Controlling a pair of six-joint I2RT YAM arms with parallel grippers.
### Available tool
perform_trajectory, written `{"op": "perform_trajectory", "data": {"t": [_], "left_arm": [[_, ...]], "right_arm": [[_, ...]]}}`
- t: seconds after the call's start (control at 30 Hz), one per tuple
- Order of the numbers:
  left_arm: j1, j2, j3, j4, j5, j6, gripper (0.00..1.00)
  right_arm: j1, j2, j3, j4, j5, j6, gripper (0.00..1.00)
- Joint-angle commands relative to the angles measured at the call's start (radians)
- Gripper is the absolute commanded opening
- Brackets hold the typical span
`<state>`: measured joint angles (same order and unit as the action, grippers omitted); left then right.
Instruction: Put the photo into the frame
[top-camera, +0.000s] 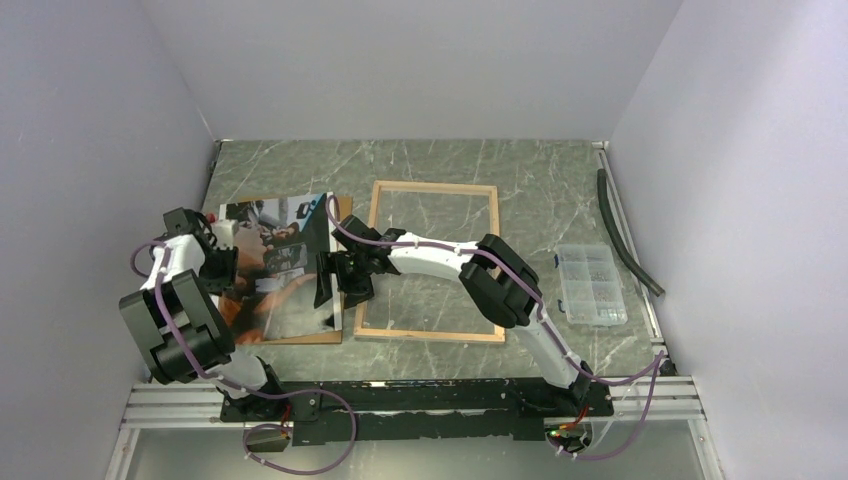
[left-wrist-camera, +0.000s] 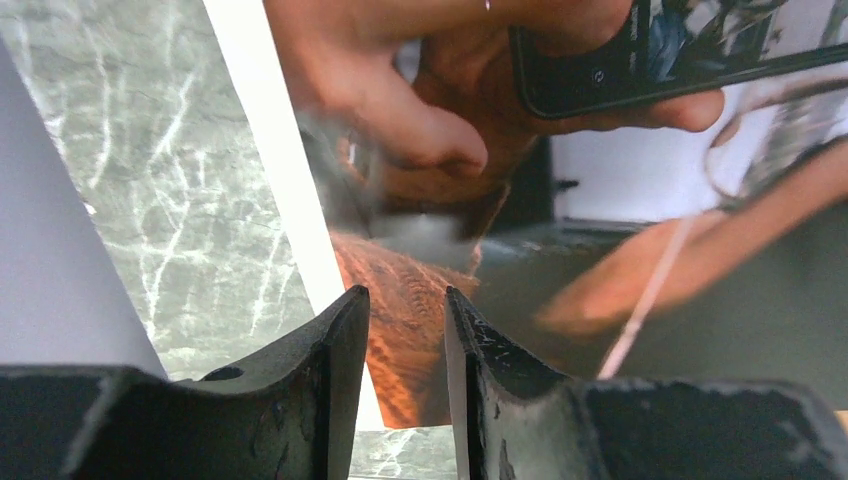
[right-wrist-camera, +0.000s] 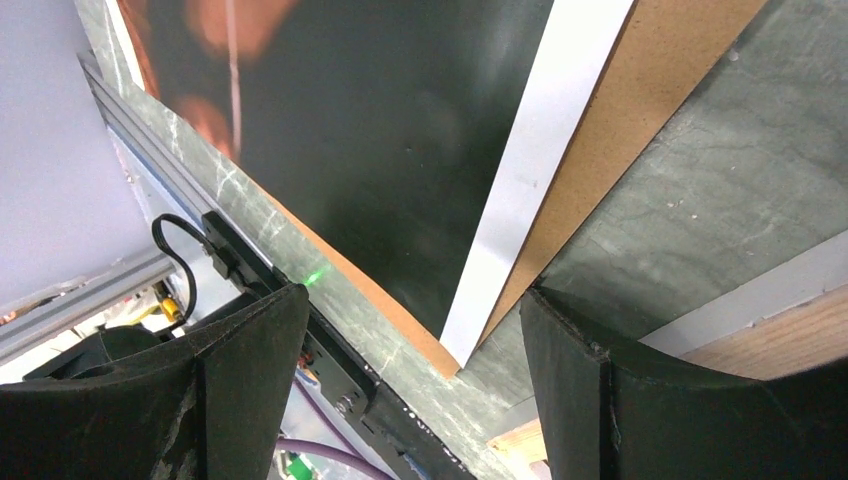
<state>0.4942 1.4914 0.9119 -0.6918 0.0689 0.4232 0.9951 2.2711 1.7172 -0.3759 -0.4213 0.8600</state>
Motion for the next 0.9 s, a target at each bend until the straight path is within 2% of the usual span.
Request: {"op": "perform_trajectory", "data": {"t": [0.0, 0.17, 0.3, 0.43, 0.87], "left_arm": [[0.024, -0.012, 0.083, -0.045, 0.028, 0.018, 0.4], [0.108, -0.019, 0.095, -0.011, -0.05, 0.114, 0.43], [0.154, -0.048, 0.004, 0.08, -0.116, 0.192, 0.43], [0.161, -0.082, -0.1, 0.15, -0.152, 0.216, 0.43], [0.16, -0.112, -0.195, 0.157, -0.099, 0.187, 0.42]], "right_arm": [[-0.01, 0.018, 0.001, -0.034, 0.06, 0.0, 0.82], [-0.008, -0.081, -0.096, -0.029, 0.104, 0.009, 0.82], [0.005, -0.116, -0.15, -0.02, 0.077, 0.012, 0.82], [0.024, -0.088, -0.123, -0.065, 0.057, -0.01, 0.82], [0.066, -0.027, -0.062, -0.074, -0.044, -0.003, 0.81]]}}
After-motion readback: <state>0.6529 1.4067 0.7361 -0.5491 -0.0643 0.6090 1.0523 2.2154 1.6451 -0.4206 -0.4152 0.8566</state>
